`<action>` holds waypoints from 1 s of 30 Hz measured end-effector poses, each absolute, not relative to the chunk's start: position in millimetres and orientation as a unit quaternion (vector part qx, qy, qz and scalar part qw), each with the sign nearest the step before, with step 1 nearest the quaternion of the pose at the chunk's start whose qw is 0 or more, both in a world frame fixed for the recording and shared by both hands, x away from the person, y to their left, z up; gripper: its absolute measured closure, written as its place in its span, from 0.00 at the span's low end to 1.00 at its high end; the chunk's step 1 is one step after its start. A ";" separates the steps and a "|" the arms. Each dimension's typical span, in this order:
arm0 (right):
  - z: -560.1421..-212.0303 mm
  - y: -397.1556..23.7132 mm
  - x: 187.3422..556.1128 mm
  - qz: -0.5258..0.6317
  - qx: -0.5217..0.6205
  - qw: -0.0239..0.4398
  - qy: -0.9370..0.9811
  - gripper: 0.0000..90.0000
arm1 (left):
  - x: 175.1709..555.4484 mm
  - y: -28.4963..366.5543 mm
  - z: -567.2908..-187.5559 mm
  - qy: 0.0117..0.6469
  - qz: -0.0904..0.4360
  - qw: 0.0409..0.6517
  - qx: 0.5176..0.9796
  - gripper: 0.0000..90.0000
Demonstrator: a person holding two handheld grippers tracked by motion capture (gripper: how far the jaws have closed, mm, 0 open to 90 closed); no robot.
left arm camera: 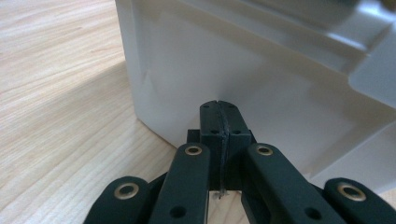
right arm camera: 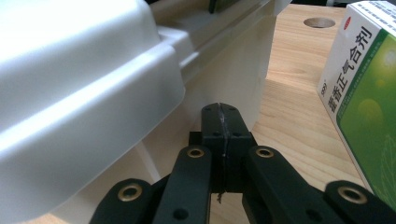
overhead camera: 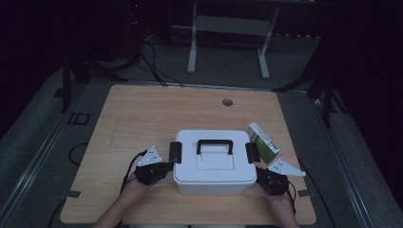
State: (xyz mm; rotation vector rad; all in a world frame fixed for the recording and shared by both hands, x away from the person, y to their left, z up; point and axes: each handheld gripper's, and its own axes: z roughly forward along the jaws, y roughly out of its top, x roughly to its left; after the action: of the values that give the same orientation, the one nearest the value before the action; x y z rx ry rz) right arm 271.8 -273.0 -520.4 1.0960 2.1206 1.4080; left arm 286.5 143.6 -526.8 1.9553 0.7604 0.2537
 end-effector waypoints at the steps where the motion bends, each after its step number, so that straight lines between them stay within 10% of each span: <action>1: -520.4 -273.0 271.8 0.499 0.389 0.184 0.752 1.00 | 286.5 143.6 -526.8 0.313 0.105 0.492 0.806 1.00; 20: -526.8 -299.6 274.4 0.498 0.415 0.205 0.734 0.85 | 298.2 162.7 -517.8 0.340 0.098 0.444 0.823 1.00; 30: -530.5 -308.0 271.1 0.501 0.415 0.201 0.732 0.41 | 301.6 169.3 -513.8 0.343 0.097 0.413 0.838 0.83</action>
State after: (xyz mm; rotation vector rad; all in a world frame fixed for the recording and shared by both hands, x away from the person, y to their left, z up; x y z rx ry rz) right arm 271.1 -308.0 -530.5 1.1580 2.0460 1.3999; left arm 301.6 169.3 -513.8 2.1082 0.8626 0.2439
